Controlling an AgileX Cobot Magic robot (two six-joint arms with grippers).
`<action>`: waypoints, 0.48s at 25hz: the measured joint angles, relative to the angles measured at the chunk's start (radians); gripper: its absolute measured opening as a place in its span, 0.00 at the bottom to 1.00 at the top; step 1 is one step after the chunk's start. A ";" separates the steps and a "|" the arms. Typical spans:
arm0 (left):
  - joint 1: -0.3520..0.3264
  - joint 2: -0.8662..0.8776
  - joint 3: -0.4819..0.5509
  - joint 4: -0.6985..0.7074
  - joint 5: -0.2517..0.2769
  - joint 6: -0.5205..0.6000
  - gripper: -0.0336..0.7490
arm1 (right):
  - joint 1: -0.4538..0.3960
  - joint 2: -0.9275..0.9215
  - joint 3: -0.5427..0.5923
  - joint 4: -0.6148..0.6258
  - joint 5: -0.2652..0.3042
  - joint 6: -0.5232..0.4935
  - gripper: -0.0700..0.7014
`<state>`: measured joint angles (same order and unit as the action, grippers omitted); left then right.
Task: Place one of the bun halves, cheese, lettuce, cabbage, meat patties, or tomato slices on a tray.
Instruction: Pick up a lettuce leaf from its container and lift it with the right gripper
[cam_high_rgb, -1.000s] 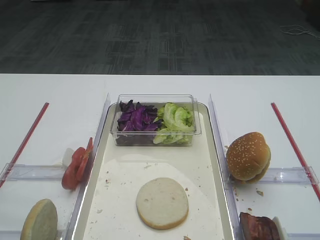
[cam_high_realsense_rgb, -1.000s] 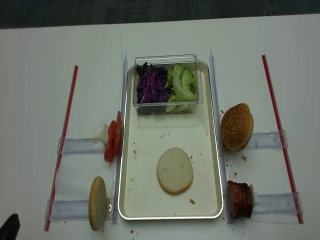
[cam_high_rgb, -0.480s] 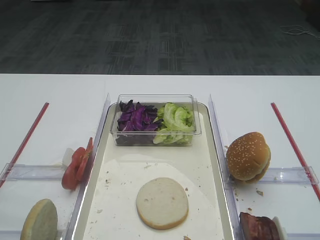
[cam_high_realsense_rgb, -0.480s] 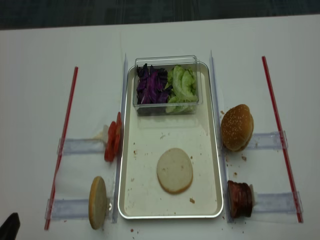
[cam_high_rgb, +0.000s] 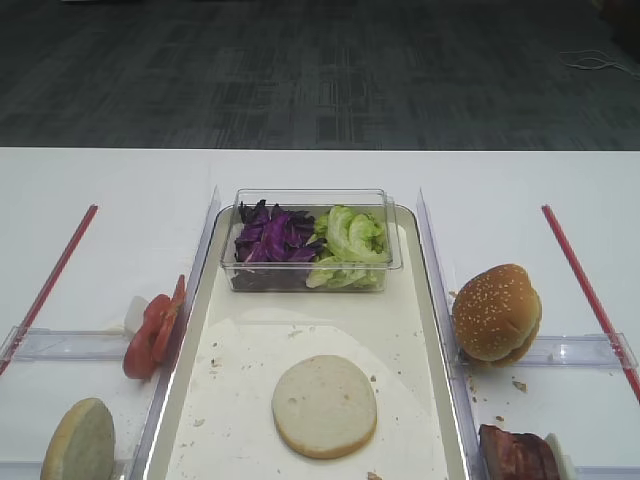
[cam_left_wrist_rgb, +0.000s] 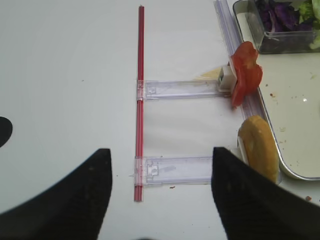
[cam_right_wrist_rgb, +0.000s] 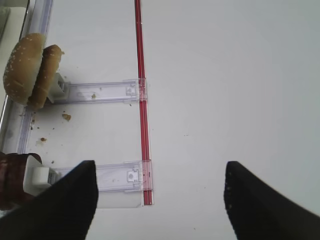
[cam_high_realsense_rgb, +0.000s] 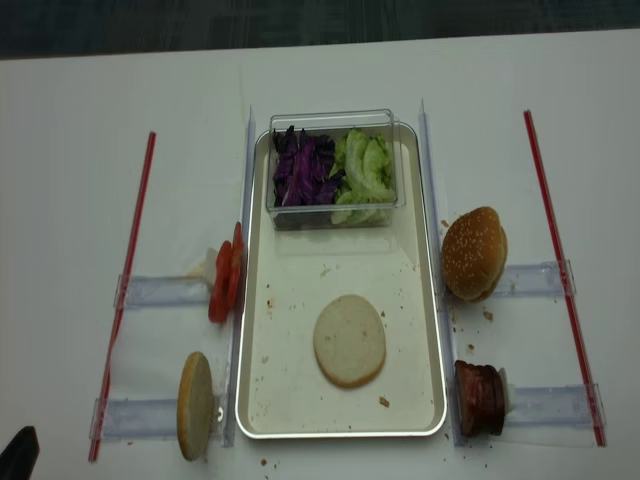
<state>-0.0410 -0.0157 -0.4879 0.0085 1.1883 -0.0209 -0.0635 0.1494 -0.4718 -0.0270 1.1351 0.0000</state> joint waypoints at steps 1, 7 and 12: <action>0.000 0.000 0.000 0.000 0.000 0.000 0.57 | 0.000 0.012 0.000 0.000 0.000 0.000 0.78; 0.000 0.000 0.000 0.000 0.000 0.002 0.57 | 0.000 0.067 0.000 0.000 -0.002 0.000 0.78; 0.000 0.000 0.000 0.000 0.000 0.002 0.57 | 0.000 0.116 0.000 0.000 -0.006 0.000 0.78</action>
<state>-0.0410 -0.0157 -0.4879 0.0085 1.1883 -0.0190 -0.0635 0.2650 -0.4718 -0.0270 1.1294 0.0000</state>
